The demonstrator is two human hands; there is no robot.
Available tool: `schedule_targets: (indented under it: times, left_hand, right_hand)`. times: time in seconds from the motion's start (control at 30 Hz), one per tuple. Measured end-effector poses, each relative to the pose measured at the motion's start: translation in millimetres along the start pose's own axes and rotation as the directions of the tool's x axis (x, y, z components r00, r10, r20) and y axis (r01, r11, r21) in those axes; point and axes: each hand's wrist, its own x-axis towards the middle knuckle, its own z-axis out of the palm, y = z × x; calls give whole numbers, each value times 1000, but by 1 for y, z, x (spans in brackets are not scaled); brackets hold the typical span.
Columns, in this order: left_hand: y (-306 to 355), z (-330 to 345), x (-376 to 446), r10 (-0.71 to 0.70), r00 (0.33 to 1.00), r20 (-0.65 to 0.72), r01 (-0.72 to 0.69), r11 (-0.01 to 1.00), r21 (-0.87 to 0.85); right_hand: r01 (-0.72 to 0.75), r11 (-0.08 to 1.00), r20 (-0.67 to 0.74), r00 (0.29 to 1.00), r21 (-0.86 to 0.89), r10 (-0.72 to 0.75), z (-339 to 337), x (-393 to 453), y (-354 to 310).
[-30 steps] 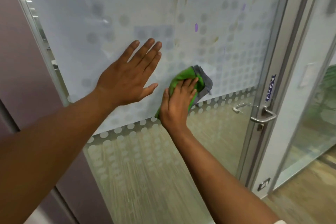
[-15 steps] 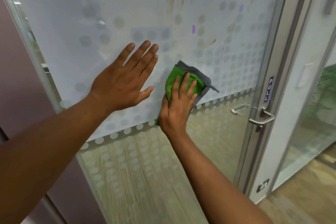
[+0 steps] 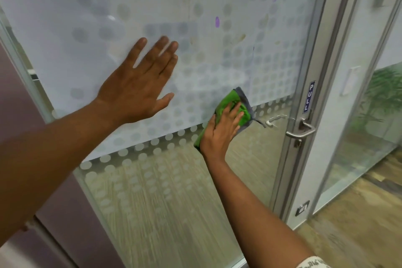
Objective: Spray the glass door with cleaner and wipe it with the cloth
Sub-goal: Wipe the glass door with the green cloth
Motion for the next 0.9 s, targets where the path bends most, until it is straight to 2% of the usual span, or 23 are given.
schedule_targets:
  times: [0.13,0.2,0.23,0.3,0.37,0.4,0.53,0.67,0.73,0.8,0.9]
  left_hand:
    - [42,8,16,202,979,-26,-203,979,-21]
    - [60,20,19,254,967,-1,-254,967,-33]
    - [65,26,19,268,963,13,-267,963,-35]
    - [67,35,18,282,958,45,-282,960,-7]
    - [68,42,17,282,957,72,-285,958,35]
    - [69,43,18,283,955,84,-288,956,55]
    - [70,41,18,274,955,115,-286,953,101]
    - [70,40,18,269,954,136,-282,955,90]
    - [71,40,18,273,951,145,-287,954,87]
    - [71,39,18,275,948,158,-292,951,101]
    - [71,36,18,279,948,155,-295,950,98]
  right_hand:
    - [215,972,109,973,-95,-204,1,-37,26]
    - [238,964,146,964,-118,-220,2,-51,43]
    - [196,974,149,973,-117,-178,2,-54,51]
    - [-23,998,111,993,-59,30,1,-48,59]
    - [-273,961,44,961,37,271,-2,-31,68]
    - [-342,937,15,940,74,342,-3,-21,72]
    - [-406,906,-52,909,122,415,-10,13,83]
    - [-470,861,-59,871,194,488,-14,34,70]
    - [-375,907,-58,918,191,391,-19,44,54]
    - [-193,971,-61,977,143,203,-23,56,32]
    - [95,993,-44,995,64,-92,-20,59,-1]
